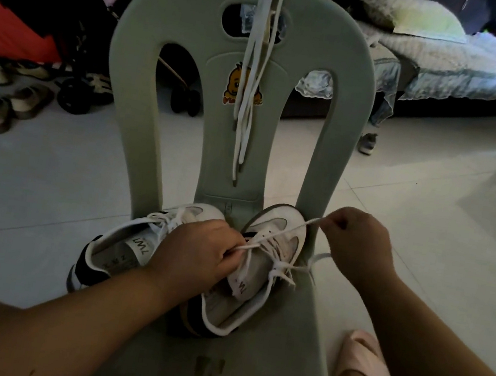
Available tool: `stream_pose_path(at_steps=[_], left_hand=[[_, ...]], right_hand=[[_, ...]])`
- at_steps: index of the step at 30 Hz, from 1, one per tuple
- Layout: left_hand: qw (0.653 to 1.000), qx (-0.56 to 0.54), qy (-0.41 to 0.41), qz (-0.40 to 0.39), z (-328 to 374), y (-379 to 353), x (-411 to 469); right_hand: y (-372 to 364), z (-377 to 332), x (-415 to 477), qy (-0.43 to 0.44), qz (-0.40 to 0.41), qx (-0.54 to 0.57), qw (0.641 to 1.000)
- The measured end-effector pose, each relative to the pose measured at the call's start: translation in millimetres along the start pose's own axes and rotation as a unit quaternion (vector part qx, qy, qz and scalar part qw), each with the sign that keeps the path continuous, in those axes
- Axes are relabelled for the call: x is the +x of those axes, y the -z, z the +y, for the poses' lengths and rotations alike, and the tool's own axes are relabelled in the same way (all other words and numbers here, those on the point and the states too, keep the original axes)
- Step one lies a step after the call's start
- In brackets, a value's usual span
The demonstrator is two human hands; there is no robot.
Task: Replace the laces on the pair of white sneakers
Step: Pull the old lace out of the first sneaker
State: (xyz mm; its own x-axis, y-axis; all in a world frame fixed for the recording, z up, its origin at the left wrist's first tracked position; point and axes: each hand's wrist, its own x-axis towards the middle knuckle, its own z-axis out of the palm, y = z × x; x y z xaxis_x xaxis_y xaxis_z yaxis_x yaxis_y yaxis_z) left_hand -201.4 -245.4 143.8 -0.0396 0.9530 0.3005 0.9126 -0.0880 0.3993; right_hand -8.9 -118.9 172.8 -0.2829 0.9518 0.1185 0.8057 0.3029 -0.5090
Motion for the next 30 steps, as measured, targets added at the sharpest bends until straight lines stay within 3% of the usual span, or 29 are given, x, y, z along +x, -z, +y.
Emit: stream_pose_path(at_steps=[4, 7, 14, 18, 22, 24, 30], left_hand=[[1.000, 0.004, -0.011, -0.002, 1.1, 1.9, -0.5], [1.000, 0.016, -0.025, 0.006, 1.1, 0.7, -0.5], [1.000, -0.011, -0.008, -0.011, 1.4, -1.1, -2.9], [1.000, -0.011, 0.015, -0.011, -0.6, 0.5, -2.4], [0.999, -0.017, 0.031, -0.009, 0.4, 0.7, -3.6], [0.998, -0.020, 0.055, -0.013, 0.5, 2.0, -2.7], [0.995, -0.025, 0.093, -0.028, 7.0, 5.5, 4.1]], right_hand=[[-6.1, -29.2, -13.7, 0.194, -0.211, 0.057, 0.956], [-16.9, -43.3, -17.3, 0.285, -0.231, -0.023, 0.930], [-12.8, -37.6, -13.7, 0.171, -0.200, 0.034, 0.964], [-10.2, -21.5, -5.0, 0.074, -0.133, 0.038, 0.988], [-6.8, -6.3, 3.1, -0.052, -0.035, 0.113, 0.992], [-0.7, -1.7, 6.1, -0.063, -0.022, 0.106, 0.992], [-0.6, -23.0, -28.9, 0.010, -0.115, 0.001, 0.993]])
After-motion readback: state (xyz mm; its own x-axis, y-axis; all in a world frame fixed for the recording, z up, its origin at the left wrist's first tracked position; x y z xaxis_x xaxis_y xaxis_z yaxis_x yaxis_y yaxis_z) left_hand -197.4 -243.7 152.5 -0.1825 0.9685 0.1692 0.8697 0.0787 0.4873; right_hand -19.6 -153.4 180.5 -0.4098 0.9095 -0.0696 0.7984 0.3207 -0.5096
